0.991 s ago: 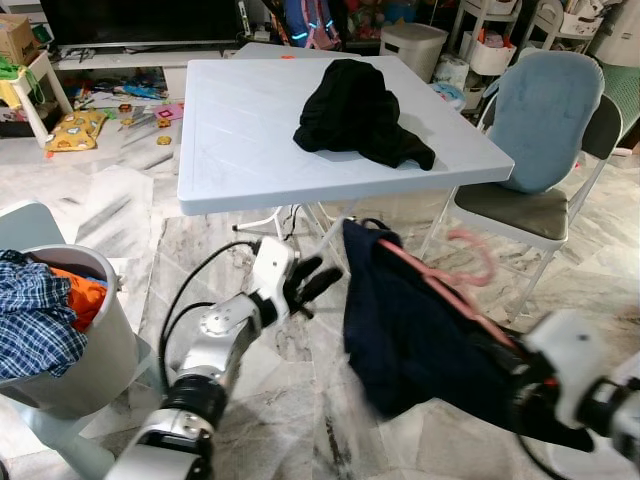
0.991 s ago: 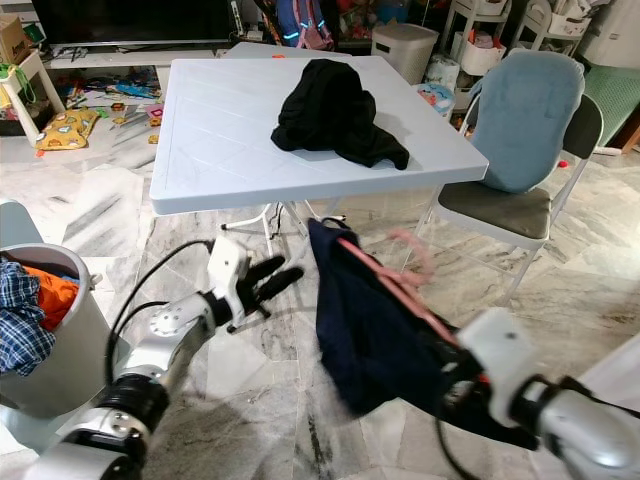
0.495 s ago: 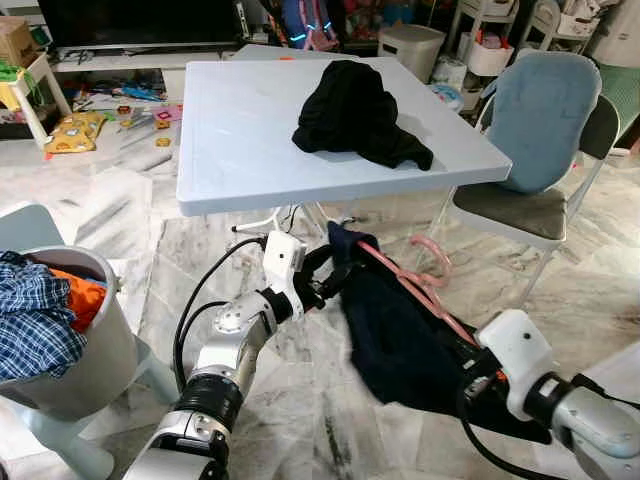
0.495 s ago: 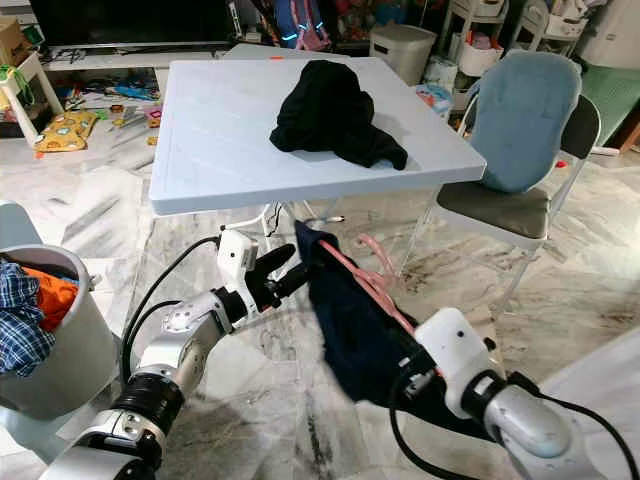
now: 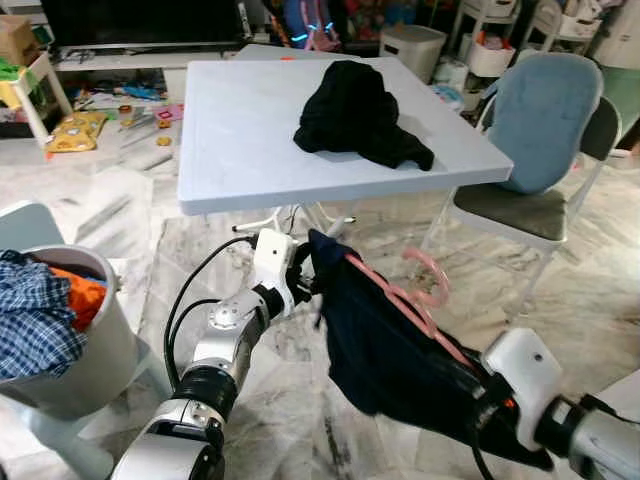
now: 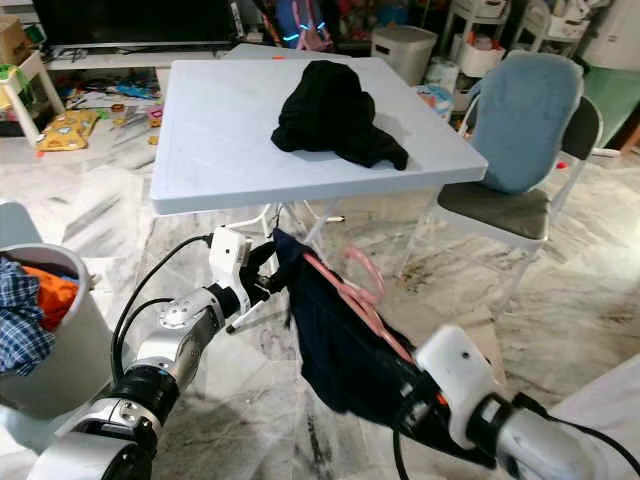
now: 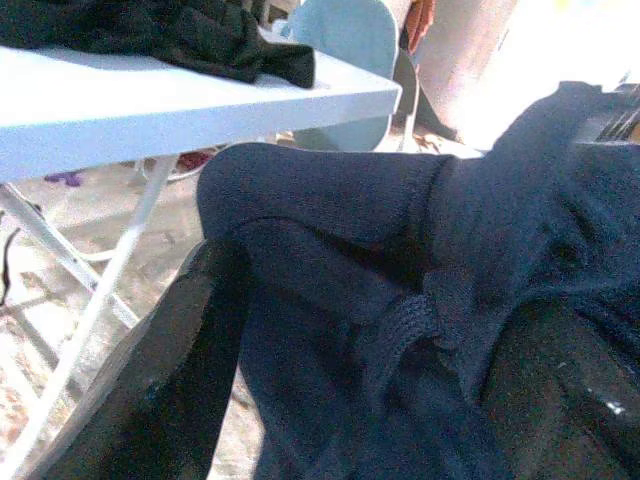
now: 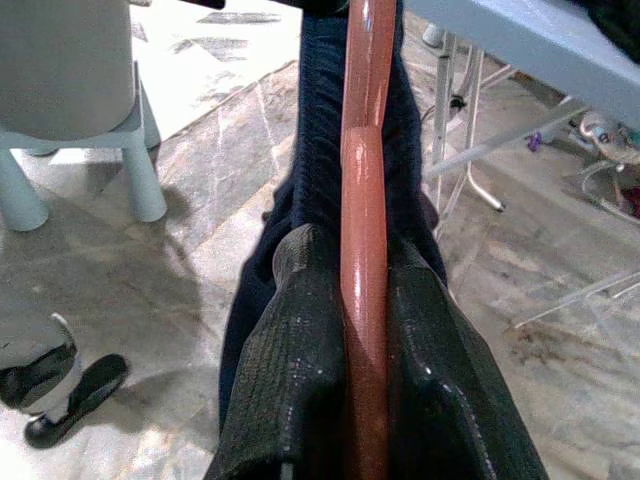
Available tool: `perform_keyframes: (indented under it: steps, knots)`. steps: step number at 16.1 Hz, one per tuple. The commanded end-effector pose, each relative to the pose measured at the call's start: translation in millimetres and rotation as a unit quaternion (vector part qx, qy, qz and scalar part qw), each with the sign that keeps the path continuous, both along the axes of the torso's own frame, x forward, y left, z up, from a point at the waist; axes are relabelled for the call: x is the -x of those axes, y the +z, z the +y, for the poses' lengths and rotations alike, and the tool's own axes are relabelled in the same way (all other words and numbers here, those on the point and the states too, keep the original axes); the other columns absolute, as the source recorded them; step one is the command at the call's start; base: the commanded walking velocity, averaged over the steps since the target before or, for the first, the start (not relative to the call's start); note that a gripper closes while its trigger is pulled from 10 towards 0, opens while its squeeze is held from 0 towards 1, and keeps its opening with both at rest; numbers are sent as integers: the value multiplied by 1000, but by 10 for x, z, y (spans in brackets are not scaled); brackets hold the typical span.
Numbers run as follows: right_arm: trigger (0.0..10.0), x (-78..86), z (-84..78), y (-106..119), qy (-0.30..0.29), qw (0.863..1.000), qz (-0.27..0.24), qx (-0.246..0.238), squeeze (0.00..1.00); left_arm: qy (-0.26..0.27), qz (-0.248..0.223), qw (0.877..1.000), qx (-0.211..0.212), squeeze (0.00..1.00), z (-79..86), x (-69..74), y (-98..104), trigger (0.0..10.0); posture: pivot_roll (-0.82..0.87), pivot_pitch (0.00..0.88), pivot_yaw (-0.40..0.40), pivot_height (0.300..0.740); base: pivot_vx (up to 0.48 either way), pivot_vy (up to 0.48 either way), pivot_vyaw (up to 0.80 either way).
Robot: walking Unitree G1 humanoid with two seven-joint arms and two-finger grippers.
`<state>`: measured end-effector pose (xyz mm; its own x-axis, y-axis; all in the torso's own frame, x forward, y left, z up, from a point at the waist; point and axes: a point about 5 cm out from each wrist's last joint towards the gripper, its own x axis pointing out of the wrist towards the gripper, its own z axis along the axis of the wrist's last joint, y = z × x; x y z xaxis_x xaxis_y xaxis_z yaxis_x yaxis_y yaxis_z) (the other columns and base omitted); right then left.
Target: Hang hanger
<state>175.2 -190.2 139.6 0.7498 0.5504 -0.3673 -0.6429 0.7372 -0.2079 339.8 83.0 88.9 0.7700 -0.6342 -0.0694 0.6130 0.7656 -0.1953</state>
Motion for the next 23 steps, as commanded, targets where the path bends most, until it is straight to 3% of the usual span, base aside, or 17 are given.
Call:
perform_keyframes:
  steps: [1, 4, 6, 9, 12, 16, 19, 23]
  knots:
    - [10000, 46, 19, 113, 25, 1000, -12, -2, 0, 38, -12, 999, -6, 0, 83, -93, 89, 0, -40, 0, -57, 740, 0, 0, 0]
    - [10000, 61, -88, 115, 9, 1000, -10, 15, 0, 85, -5, 996, -26, 0, 225, -153, 74, 0, -41, 0, -55, 740, 0, 0, 0]
    - [10000, 1, -206, 88, -20, 998, -14, 54, 0, 98, -6, 995, -27, 0, 293, -178, 92, 0, -41, 0, -55, 740, 0, 0, 0]
    - [10000, -102, -227, 3, -30, 992, -32, 118, 0, 84, -2, 996, -12, 0, 244, -181, 113, 0, -32, 0, -59, 740, 0, 0, 0]
    - [10000, -33, -165, -138, 3, 989, -13, 147, 0, 75, 7, 997, 12, 0, 206, -190, 136, 0, -28, 0, -59, 740, 0, 0, 0]
    - [10000, 203, -243, -21, 47, 993, 4, 112, 0, 129, 45, 990, 21, 0, 421, -256, 113, 0, -36, 0, -59, 740, 0, 0, 0]
    - [10000, 324, -400, 84, 54, 993, 17, 105, 0, 142, 63, 988, 20, 0, 466, -257, 77, 0, -39, 0, -59, 740, 0, 0, 0]
    - [10000, 430, -442, 366, 93, 994, 7, 53, 0, 147, 102, 984, 18, 0, 490, -223, -34, 0, -41, 0, -57, 740, 0, 0, 0]
